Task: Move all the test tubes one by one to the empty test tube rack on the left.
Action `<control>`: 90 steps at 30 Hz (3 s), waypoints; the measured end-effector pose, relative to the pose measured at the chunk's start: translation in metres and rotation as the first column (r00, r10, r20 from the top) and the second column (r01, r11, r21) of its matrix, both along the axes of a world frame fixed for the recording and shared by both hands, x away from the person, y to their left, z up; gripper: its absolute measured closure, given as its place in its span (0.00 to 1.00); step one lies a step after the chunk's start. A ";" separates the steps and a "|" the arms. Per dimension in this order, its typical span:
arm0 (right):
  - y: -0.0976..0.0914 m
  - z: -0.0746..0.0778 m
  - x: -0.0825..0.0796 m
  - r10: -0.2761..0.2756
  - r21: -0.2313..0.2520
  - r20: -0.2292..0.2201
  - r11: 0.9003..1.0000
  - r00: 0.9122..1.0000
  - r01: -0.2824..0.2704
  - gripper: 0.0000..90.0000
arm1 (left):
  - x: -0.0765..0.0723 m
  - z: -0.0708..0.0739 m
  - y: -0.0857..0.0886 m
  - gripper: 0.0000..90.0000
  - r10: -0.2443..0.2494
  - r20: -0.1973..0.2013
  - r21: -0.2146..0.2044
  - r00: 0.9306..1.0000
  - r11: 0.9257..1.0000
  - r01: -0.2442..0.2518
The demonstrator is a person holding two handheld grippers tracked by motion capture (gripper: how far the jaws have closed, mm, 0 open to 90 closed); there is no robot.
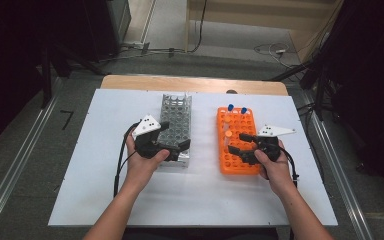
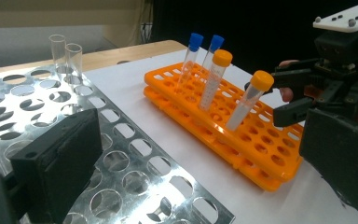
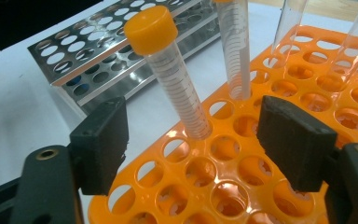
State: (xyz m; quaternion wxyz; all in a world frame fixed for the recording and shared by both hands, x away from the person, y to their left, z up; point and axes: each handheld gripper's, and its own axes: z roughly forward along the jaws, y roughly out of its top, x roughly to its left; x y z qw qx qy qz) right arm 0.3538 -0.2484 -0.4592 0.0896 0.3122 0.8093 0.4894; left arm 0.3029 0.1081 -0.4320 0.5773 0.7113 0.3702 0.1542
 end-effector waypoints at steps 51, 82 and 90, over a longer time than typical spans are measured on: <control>0.023 0.013 -0.007 -0.060 -0.089 0.099 0.994 0.993 0.069 0.80 | -0.005 -0.004 -0.008 0.00 -0.036 -0.013 -0.007 0.999 0.999 0.036; 0.073 0.018 -0.046 0.189 -0.072 0.041 0.980 0.981 -0.186 0.80 | -0.019 0.004 -0.042 0.50 -0.211 0.016 -0.001 0.977 0.977 0.211; 0.080 0.020 -0.051 0.231 -0.064 0.029 0.971 0.972 -0.229 0.81 | -0.020 0.003 -0.049 0.63 -0.268 0.018 -0.002 0.963 0.963 0.269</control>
